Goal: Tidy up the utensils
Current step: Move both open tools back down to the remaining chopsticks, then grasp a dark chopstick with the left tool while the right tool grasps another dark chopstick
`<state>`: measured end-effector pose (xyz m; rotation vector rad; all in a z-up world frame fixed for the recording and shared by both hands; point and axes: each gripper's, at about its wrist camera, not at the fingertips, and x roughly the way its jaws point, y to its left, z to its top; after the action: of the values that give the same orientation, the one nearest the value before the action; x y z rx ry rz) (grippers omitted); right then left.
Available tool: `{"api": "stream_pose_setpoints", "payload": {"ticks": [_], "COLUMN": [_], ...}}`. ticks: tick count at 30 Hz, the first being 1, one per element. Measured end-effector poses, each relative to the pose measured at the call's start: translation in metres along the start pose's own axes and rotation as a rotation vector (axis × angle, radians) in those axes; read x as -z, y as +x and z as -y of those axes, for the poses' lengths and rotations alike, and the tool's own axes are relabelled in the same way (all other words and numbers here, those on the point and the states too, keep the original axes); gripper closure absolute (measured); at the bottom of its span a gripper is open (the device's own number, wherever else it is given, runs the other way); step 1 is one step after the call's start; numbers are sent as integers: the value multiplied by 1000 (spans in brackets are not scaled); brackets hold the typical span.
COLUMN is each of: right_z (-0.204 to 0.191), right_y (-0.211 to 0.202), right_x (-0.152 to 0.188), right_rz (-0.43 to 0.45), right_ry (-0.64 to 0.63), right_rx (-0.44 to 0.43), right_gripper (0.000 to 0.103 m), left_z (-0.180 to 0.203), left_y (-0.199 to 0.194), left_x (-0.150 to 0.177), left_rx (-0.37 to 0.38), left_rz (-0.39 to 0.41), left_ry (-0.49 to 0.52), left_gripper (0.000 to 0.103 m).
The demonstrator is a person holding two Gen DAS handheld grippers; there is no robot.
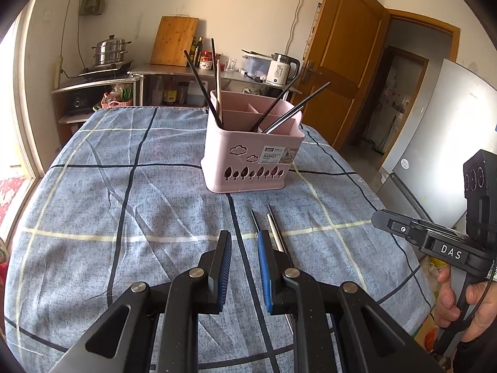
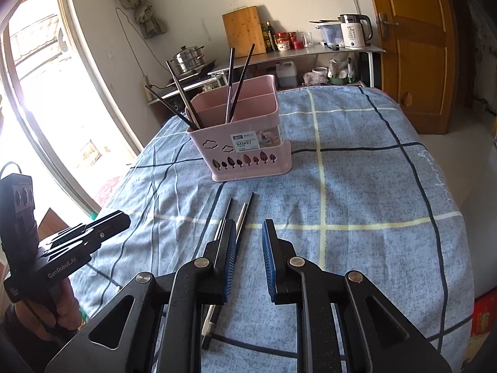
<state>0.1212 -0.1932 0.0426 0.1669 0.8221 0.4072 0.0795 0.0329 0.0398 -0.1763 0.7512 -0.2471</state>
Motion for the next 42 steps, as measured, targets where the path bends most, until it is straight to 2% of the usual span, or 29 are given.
{"api": "stream_pose_setpoints", "payload": {"ticks": [16, 25, 39, 42], "right_z": [-6, -8, 0, 3], "right_y": [40, 87, 163, 172], "right_x": [0, -7, -31, -34], "right_rz": [-73, -139, -225, -233], "right_ry": [-15, -25, 25, 25], "right_rx": [0, 3, 10, 17], "right_gripper": [85, 85, 85, 91], "left_z": [-4, -7, -18, -18], "left_y": [40, 75, 103, 109], "left_x": [-3, -10, -17, -19], "left_rx": [13, 24, 24, 28], "left_rz": [-64, -98, -127, -135], "left_ry": [-9, -13, -46, -49], "left_gripper": [86, 86, 86, 86]}}
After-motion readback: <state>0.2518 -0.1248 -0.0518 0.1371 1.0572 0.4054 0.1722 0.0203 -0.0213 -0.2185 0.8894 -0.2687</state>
